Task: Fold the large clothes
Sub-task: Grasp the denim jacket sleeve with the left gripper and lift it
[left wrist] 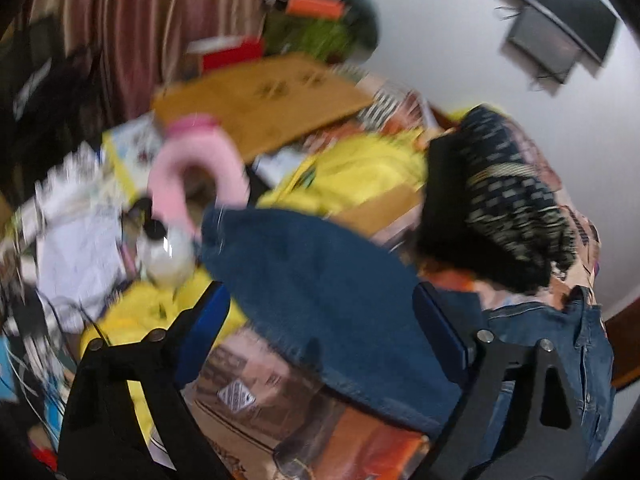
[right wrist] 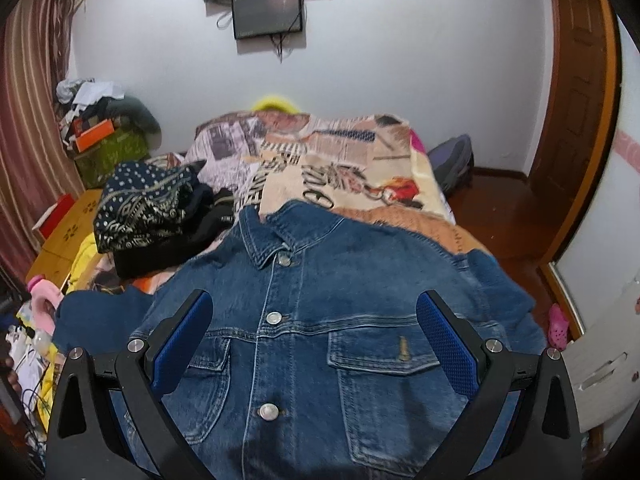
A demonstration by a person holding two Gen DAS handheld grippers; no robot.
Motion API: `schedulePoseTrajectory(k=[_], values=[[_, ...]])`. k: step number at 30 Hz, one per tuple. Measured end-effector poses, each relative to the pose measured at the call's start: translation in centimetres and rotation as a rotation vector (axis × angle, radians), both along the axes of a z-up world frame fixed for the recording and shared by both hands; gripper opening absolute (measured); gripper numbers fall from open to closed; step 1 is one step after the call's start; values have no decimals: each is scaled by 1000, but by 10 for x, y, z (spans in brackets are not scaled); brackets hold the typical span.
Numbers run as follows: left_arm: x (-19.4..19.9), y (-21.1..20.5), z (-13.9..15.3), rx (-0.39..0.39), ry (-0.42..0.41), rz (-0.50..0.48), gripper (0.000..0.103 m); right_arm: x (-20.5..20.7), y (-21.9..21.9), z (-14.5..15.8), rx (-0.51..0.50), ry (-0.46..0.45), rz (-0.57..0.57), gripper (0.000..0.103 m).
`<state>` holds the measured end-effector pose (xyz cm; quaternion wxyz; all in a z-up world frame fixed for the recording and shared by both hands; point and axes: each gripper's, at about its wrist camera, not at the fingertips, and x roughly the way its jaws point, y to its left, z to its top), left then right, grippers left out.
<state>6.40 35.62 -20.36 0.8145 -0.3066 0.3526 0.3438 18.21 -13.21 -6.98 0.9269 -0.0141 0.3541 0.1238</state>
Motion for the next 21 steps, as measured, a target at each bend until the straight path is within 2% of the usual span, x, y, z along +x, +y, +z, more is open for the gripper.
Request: schedulePoseTrajectory(k=[4, 9, 11, 13, 15, 18, 20, 21], values=[[-8, 20, -43, -156, 4, 20, 86, 13, 8, -12, 12, 55, 9, 101], [-13, 38, -86, -372, -34, 44, 75, 22, 14, -22, 14, 102, 13, 101], [-15, 44, -99, -444, -54, 60, 65, 24, 16, -24, 6, 110, 19, 101], [-15, 48, -111, -513, -88, 67, 60, 25, 18, -25, -8, 114, 24, 101], [-14, 52, -119, -552, -117, 72, 60, 27, 20, -27, -21, 116, 25, 101], [-8, 58, -127, -564, -128, 85, 55, 29, 20, -27, -29, 118, 29, 101], [-6, 61, -128, -555, -126, 101, 44, 31, 20, -27, -27, 122, 32, 101], [-4, 61, -127, -538, -114, 105, 42, 31, 21, -28, -28, 123, 32, 101]])
